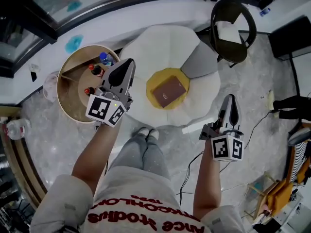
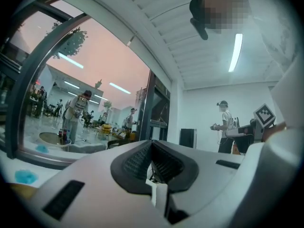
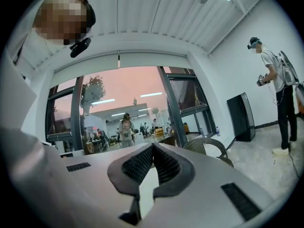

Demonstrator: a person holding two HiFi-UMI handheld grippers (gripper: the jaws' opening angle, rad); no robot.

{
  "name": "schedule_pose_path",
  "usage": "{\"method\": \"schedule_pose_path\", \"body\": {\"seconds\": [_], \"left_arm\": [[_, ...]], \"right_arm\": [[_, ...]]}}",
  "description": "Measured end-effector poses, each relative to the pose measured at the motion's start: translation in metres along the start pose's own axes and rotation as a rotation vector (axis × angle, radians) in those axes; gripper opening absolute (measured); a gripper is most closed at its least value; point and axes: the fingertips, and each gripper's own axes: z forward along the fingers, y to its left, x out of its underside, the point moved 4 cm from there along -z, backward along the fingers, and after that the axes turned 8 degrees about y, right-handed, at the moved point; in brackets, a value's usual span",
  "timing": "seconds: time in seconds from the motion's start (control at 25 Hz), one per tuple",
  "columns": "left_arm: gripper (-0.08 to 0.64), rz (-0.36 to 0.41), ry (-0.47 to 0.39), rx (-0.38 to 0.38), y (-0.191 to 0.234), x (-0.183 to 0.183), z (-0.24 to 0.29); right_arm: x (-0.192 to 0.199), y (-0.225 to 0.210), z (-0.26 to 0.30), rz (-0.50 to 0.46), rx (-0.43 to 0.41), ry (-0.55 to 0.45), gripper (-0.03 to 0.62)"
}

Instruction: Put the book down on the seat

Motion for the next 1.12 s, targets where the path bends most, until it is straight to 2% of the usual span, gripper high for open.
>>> {"method": "schedule_pose_path", "body": {"seconds": [0.28, 0.4, 0.56, 1.12], "left_arm": [[0.015, -0.003, -0.034, -0.009, -0.018, -0.048, -0.030], [0.015, 0.022, -0.046, -0.004, -0.028, -0.066, -0.046], [0.015, 0.070, -0.029, 0.017, -0.046, -0.068, -0.065], [0.015, 0.068, -0.049, -0.017, -0.062, -0.088, -0.127]], "right_arm": [[-0.042, 0.016, -0.040, 0.029, -0.007, -0.018, 0.026], [-0.055, 0.025, -0.058, 0.024, -0.020, -0.033, 0.026], [-0.072, 0.033, -0.082, -0.001, -0.045, -0.049, 0.026], [-0.088, 0.052, -0.141, -0.010, -0.077, -0.090, 0.026]]}}
